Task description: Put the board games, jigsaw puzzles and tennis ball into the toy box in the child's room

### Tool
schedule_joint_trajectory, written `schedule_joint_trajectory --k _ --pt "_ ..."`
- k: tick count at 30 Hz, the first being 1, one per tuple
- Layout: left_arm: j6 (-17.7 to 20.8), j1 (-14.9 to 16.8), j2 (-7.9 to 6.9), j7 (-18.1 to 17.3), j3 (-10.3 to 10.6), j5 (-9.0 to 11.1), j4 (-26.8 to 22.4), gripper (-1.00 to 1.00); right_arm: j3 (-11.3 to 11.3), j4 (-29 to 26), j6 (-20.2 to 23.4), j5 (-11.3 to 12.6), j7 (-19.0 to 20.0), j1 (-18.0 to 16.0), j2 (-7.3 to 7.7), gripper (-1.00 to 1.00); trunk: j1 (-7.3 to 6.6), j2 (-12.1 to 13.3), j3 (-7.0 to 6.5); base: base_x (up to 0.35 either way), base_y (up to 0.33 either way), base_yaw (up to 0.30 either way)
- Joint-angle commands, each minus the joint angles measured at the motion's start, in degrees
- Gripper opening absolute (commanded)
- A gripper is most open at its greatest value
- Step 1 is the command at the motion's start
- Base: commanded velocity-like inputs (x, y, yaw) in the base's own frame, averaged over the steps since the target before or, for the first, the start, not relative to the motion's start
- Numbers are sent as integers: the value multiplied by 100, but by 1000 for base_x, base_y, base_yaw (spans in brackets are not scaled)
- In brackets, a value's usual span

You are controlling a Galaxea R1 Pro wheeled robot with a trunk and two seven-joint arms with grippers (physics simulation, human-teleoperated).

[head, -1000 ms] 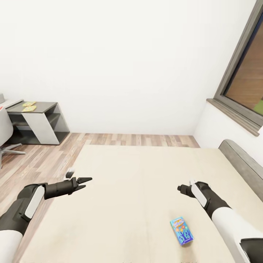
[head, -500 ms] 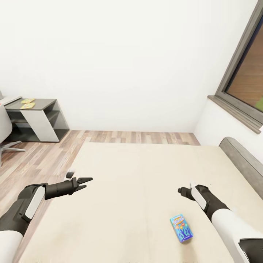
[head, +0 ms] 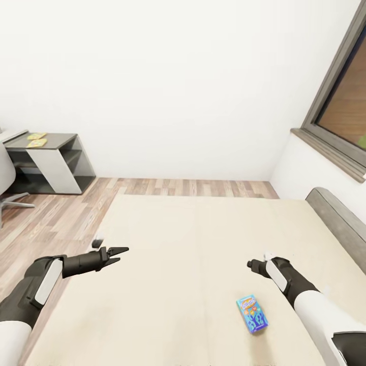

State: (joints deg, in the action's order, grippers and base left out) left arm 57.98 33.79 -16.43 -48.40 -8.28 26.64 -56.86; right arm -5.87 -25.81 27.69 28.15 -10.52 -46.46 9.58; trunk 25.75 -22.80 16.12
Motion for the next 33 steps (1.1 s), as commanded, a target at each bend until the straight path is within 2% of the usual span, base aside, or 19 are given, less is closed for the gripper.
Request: schedule_joint_trajectory --k 1,33 --pt "21 5 0 -30 -7 -18 0 100 -45 -9 21 60 -48 -3 7 100 3 -12 20 0 0 0" --pt "12 5 -4 -27 -7 -27 6 100 -46 -3 8 58 -47 -3 -9 100 3 -12 323 0 0 0"
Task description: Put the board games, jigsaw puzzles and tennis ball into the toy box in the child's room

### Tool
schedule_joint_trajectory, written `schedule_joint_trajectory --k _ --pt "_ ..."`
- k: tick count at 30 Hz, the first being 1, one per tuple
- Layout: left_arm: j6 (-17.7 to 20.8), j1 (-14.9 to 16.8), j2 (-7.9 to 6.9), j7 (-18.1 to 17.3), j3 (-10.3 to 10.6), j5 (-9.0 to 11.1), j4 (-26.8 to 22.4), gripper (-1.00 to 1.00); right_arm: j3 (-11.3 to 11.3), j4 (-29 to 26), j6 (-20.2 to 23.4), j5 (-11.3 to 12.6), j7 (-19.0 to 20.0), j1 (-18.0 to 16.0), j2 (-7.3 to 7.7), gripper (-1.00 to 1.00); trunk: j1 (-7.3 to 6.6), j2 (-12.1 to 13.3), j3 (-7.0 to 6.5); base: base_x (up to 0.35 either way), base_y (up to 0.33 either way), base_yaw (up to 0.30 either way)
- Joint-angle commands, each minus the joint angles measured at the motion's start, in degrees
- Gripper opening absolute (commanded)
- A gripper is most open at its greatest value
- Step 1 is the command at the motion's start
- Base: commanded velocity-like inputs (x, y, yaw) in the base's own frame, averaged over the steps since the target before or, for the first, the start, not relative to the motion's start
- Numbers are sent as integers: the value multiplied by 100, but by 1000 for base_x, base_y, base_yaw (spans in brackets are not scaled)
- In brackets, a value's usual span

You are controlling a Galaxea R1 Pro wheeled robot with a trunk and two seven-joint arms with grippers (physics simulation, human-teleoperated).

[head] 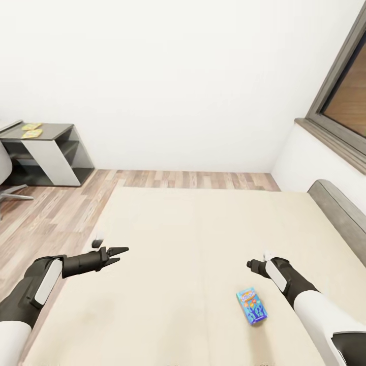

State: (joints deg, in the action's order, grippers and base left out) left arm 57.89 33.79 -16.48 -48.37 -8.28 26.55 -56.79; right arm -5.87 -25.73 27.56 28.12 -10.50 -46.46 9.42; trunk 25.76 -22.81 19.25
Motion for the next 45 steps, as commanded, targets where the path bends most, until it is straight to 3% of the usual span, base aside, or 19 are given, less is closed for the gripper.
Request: schedule_joint_trajectory --k 1,45 --pt "21 4 1 -30 -7 -18 0 100 -45 -11 22 61 -49 -3 7 100 3 -11 20 0 0 0" --pt "20 -4 -4 -39 -9 -19 1 100 -37 -11 19 62 -49 -3 6 100 3 -11 436 0 0 0"
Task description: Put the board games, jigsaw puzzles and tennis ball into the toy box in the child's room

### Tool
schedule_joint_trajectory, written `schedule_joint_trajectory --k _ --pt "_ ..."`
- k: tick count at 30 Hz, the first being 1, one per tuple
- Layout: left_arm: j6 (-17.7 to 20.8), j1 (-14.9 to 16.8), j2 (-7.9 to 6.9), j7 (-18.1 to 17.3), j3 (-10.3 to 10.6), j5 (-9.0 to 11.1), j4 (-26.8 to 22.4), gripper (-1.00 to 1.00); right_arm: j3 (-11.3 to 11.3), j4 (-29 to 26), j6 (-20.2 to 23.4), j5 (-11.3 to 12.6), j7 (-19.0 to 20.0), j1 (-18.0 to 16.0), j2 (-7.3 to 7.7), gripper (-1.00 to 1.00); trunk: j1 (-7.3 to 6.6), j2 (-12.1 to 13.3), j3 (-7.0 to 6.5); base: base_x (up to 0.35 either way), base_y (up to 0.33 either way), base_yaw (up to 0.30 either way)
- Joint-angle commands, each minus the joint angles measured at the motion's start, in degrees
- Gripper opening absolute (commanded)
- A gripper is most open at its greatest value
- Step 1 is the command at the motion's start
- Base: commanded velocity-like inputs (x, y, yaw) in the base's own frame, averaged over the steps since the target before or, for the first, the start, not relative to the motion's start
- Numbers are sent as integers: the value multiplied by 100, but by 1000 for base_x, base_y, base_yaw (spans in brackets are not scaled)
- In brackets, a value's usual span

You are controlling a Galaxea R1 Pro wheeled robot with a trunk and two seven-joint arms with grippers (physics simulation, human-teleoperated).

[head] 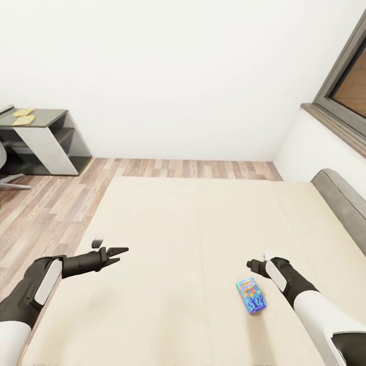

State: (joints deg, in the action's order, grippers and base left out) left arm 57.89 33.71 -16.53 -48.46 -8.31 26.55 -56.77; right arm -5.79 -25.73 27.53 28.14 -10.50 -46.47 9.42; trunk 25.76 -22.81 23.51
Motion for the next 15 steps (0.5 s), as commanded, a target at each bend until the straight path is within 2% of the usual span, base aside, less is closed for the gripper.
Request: schedule_joint_trajectory --k 1,8,15 --pt "21 4 1 -28 -6 -18 -1 100 -45 -11 22 60 -49 -3 7 100 3 -10 19 0 0 0" --pt "21 4 8 -24 1 -18 -1 100 -26 -11 42 67 -55 -9 -4 100 3 -10 85 0 0 0" --pt "21 4 6 -29 0 -15 -2 100 -18 -19 240 104 -50 -328 13 100 3 -10 151 0 0 0"
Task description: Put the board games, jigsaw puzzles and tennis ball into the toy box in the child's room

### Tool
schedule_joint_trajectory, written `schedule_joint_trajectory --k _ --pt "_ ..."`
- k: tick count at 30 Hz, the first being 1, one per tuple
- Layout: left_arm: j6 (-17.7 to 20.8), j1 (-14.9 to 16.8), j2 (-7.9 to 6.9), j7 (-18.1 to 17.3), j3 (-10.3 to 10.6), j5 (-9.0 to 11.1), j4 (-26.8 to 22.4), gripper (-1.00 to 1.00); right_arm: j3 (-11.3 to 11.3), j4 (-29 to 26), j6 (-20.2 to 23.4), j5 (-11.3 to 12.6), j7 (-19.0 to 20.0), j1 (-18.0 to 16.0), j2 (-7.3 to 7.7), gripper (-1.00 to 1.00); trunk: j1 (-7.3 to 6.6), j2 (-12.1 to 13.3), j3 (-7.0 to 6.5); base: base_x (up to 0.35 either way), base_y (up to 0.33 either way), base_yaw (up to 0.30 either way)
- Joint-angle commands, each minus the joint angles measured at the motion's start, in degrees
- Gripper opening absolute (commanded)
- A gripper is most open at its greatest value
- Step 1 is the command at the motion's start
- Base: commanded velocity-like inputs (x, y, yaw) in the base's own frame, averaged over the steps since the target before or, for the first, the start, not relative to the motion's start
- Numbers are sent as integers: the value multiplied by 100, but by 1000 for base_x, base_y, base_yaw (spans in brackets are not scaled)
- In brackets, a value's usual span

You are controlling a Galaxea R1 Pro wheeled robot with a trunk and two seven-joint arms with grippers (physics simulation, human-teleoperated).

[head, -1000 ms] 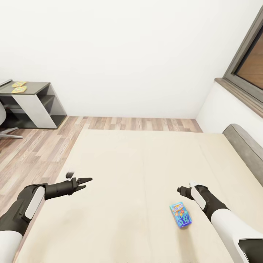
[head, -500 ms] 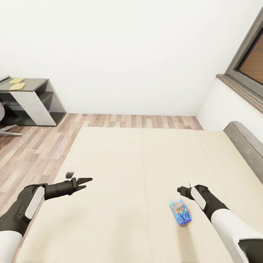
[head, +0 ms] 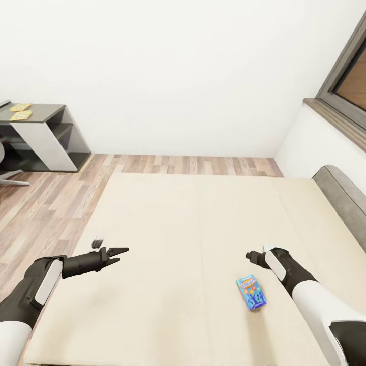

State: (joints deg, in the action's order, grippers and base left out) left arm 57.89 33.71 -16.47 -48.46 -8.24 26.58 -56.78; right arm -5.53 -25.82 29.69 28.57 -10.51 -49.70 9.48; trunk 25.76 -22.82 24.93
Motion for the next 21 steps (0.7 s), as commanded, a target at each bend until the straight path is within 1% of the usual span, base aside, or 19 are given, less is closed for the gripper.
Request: schedule_joint_trajectory --k 1,5,10,15,21 --pt "21 4 2 -30 -5 -16 0 100 -45 -4 170 57 -48 -146 8 100 3 -10 19 0 0 0" --pt "22 4 9 -31 -3 -14 -1 100 -40 -9 541 39 -47 -424 3 100 3 -10 57 0 0 0" --pt "23 4 10 -34 -1 -9 -3 100 -43 -13 786 27 -52 -713 4 100 3 -10 104 0 0 0" --pt "23 4 6 -39 -2 -5 -7 100 -51 0 863 26 -51 -838 18 100 3 -10 151 0 0 0" --pt "25 4 4 -40 -2 -4 -8 100 -51 -1 884 26 -48 -874 49 100 3 -10 208 0 0 0"
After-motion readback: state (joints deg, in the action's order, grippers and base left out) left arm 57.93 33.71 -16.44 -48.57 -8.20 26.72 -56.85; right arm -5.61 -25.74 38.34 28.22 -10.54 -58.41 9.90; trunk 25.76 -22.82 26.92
